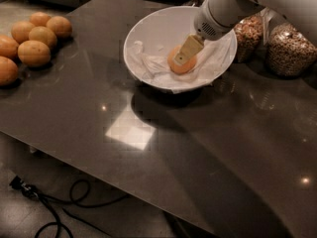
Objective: Pick orange from white bowl
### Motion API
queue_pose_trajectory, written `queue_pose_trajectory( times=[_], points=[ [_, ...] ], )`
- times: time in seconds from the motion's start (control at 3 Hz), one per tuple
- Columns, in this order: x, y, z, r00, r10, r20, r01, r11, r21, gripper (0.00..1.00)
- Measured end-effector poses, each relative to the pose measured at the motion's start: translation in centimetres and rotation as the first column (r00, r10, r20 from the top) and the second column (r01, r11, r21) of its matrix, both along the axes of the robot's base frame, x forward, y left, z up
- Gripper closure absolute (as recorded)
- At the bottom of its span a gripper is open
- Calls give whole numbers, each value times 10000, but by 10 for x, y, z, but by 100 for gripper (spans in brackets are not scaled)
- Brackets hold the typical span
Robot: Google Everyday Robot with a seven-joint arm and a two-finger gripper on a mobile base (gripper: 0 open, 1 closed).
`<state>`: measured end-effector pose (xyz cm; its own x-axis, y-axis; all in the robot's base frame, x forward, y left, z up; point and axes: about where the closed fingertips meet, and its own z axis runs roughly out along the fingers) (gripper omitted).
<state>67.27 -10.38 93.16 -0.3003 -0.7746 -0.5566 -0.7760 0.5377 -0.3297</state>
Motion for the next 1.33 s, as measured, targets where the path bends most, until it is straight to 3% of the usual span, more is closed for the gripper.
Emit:
queue_pose_trajectory(
  times=[0.67, 1.33],
  points=[
    [16, -12, -25, 9997, -185, -180, 183, 9997, -128, 18],
    [22, -2, -39, 9992, 15, -409, -23, 9998, -191, 23]
  ],
)
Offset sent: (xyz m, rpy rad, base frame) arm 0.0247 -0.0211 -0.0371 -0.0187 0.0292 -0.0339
